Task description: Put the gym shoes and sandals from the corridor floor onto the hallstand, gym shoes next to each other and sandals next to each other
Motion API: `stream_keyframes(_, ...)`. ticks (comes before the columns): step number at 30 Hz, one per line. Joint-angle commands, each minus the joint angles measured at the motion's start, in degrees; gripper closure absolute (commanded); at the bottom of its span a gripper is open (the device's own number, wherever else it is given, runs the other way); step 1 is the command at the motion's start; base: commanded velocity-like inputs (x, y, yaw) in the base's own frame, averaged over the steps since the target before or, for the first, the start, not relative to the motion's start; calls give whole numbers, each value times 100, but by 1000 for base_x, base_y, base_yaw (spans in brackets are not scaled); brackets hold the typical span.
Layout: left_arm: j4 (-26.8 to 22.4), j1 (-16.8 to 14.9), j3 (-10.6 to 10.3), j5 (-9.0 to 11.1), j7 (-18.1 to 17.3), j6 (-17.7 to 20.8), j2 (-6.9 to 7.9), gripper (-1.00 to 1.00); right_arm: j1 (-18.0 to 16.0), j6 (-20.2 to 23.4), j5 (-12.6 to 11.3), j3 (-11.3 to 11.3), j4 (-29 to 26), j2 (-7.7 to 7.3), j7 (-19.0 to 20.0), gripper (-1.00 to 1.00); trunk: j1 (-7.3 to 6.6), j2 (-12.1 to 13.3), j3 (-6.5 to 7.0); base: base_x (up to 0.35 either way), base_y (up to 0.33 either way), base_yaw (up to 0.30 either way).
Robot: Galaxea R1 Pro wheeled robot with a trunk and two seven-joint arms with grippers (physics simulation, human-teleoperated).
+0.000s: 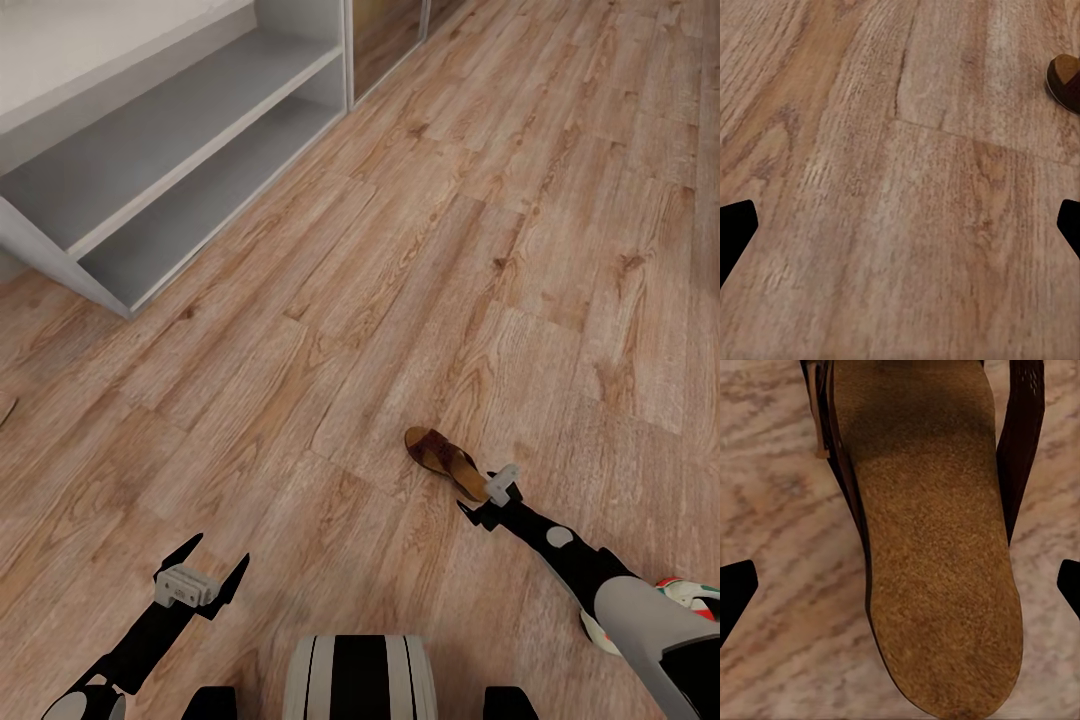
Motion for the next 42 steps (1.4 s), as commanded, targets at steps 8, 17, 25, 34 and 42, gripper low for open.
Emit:
stream_keyframes(8, 0, 0, 0, 0, 0, 0, -1, -100, 11, -131, 0, 3, 20, -24, 3, -100, 0, 0, 0, 0, 0, 0)
stream_keyframes(17, 0, 0, 0, 0, 0, -1, -5, -100, 18, -177, -6, 2, 28, -66, 4, -100, 0, 0, 0, 0, 0, 0)
stream_keyframes(25, 0, 0, 0, 0, 0, -1, -6, -100, 20, -192, -8, -2, 36, -78, 1, -100, 0, 0, 0, 0, 0, 0)
stream_keyframes(34, 0, 0, 0, 0, 0, 2, -7, -100, 19, -197, -9, -4, 33, -87, -1, -100, 0, 0, 0, 0, 0, 0)
stream_keyframes(42, 0, 0, 0, -1, 0, 2, -8, -100, 15, -198, -9, -4, 32, -93, -3, -100, 0, 0, 0, 0, 0, 0)
